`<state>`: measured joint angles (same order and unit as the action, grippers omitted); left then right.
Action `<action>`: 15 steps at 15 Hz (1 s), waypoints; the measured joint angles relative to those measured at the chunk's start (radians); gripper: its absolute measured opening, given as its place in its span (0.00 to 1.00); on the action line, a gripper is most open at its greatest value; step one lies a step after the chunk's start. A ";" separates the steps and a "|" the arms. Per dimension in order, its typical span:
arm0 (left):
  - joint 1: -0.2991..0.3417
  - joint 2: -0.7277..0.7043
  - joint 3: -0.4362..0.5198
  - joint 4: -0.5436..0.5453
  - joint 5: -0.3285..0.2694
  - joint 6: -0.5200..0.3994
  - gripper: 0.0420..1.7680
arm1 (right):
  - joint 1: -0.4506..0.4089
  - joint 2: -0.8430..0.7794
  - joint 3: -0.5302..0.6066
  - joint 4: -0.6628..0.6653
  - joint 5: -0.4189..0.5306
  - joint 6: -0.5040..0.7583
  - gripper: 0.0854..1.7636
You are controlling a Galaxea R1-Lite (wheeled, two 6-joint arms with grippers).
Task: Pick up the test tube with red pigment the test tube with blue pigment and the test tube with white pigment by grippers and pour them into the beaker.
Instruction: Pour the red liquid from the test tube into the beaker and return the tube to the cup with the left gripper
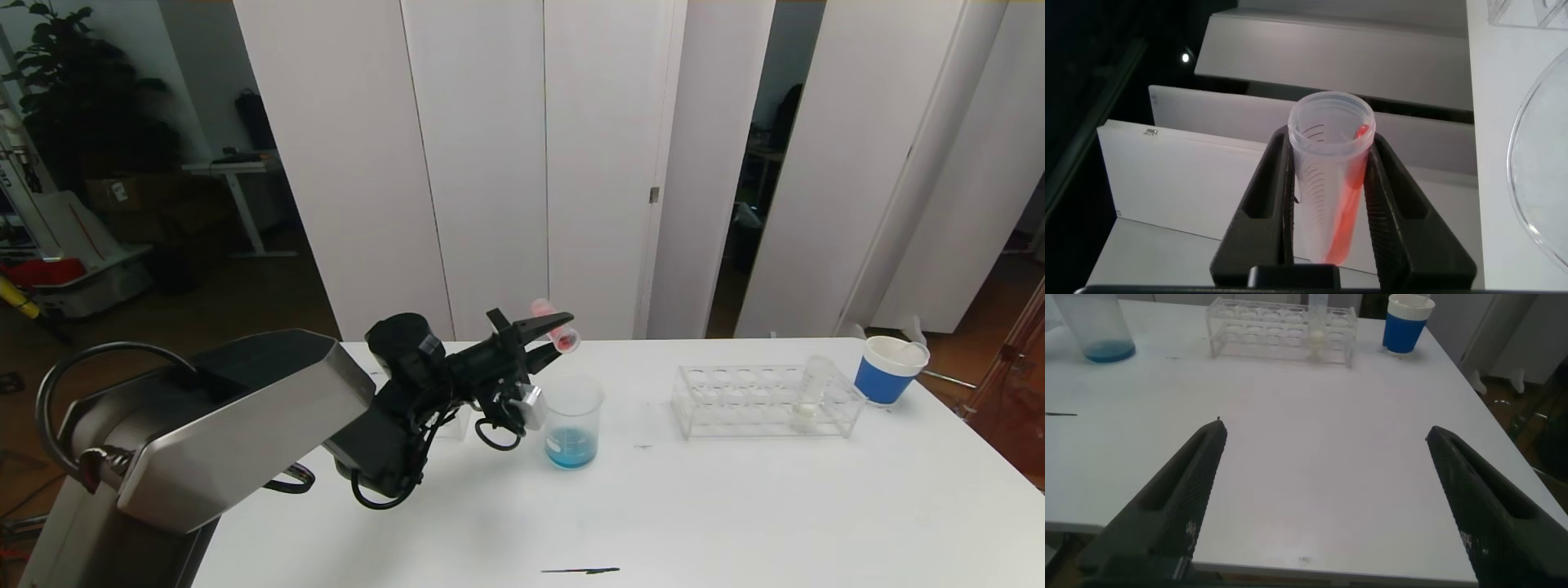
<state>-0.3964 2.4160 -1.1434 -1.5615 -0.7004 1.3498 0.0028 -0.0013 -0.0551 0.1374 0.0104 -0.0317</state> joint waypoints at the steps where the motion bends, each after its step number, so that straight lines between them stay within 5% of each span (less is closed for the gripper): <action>1: 0.000 -0.001 -0.005 0.000 -0.006 0.003 0.32 | 0.000 0.000 0.000 0.000 0.000 0.000 0.99; 15: -0.007 0.037 -0.071 0.000 -0.007 0.034 0.32 | 0.000 0.000 0.000 0.000 0.000 0.000 0.99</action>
<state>-0.4036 2.4526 -1.2140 -1.5611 -0.7077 1.3834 0.0028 -0.0013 -0.0551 0.1370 0.0100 -0.0317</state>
